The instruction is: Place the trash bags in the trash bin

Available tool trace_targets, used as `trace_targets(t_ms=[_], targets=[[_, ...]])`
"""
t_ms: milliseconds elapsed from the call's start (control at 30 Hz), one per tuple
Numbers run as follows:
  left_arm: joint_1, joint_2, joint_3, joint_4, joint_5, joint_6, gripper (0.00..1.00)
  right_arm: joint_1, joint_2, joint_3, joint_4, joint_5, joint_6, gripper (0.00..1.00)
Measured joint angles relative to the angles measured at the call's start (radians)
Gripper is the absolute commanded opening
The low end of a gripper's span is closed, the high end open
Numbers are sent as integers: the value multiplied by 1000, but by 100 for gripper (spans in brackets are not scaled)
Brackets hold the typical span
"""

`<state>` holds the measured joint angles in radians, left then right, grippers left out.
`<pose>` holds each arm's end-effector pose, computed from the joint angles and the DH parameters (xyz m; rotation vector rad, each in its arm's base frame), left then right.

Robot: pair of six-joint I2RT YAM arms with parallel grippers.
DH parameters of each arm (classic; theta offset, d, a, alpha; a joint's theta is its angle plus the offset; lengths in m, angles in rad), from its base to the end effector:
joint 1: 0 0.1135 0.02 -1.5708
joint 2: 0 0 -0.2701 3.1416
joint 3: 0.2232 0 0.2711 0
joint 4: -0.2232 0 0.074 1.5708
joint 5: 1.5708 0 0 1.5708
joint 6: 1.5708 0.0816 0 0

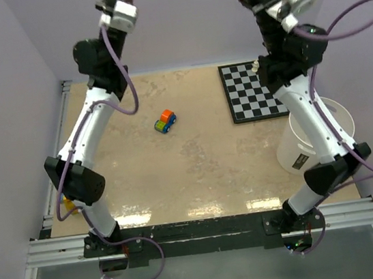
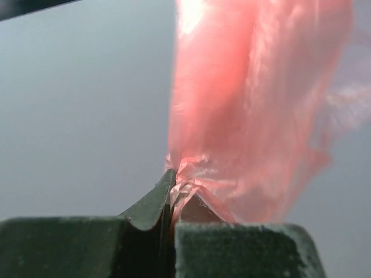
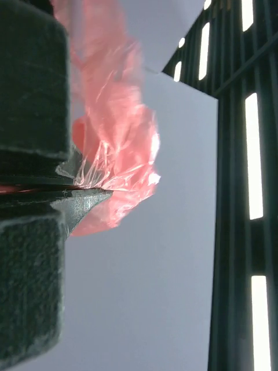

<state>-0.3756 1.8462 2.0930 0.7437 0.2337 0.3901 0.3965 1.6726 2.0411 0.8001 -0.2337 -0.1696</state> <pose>0.3831 -0.1714 0.6245 0.4264 0.4509 -0.0538 0.2994 0.1458 0.6746 -0.3342 0.3210 0.2698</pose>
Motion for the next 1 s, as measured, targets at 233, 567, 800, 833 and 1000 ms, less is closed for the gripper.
trace_targets(t_ms=[233, 567, 800, 833, 1000], targets=[[-142, -304, -969, 167, 16, 153, 0, 19, -277, -918, -40, 0, -178, 0], [-302, -999, -1499, -346, -22, 146, 0, 69, -931, -1255, -742, -91, -75, 0], [-294, -922, -1386, -478, -110, 58, 0, 69, -591, -970, -750, -109, 8, 0], [-291, -903, -1380, -506, -119, 43, 0, 69, -530, -956, -758, -107, 20, 0], [-201, -765, -1275, -616, -131, -56, 0, 66, -317, -941, -803, -69, 57, 0]])
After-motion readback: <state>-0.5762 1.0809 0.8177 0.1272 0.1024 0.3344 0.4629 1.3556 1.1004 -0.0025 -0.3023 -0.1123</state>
